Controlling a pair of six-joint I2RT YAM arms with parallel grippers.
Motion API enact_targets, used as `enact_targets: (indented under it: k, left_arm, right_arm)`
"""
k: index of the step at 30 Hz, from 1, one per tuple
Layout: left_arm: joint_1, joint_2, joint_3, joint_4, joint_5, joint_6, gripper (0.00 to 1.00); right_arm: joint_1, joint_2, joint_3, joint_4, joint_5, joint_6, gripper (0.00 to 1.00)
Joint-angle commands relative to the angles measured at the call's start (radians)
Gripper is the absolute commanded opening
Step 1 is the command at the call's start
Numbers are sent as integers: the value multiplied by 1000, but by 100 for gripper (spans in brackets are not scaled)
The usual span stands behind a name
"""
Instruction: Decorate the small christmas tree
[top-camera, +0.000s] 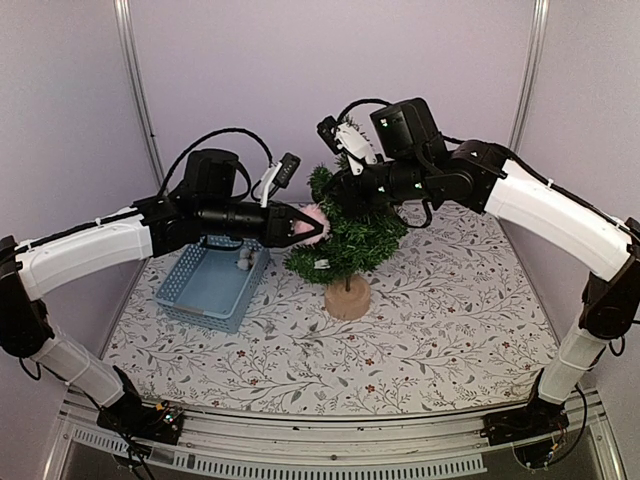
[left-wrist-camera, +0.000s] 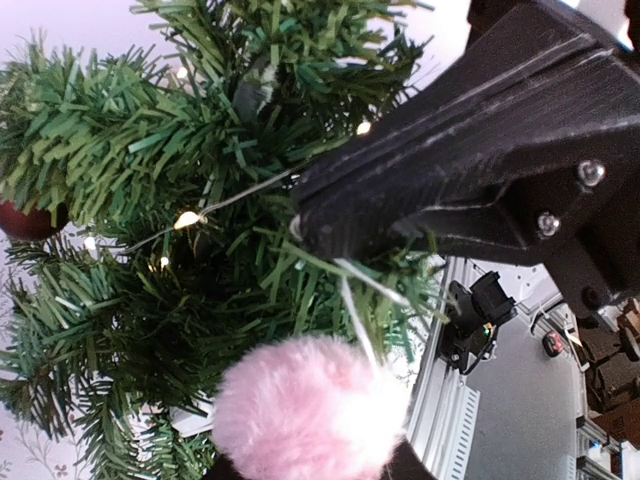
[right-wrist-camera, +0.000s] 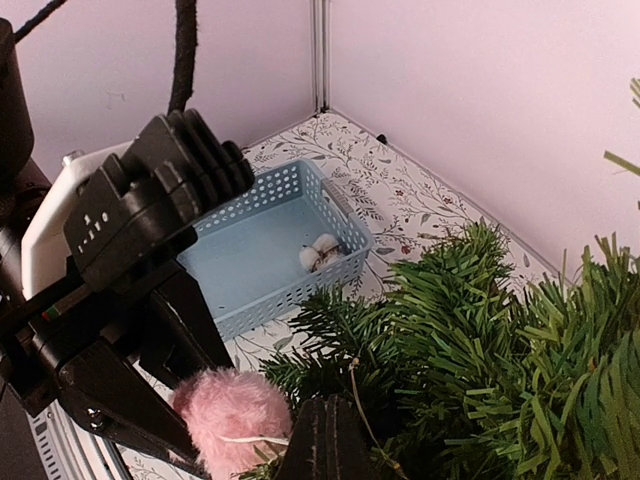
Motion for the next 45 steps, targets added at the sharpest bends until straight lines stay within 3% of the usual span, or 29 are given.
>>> enact_targets:
  k: [1,45]
  left_arm:
    - [0,-20,-20,9,-10,-6,0]
    - [38,-69,-98,2,-24,-27,0]
  right_arm:
    - [-8,-48,-10,5,13,24,0]
    - [-10,-131,-117,4,113,41,0]
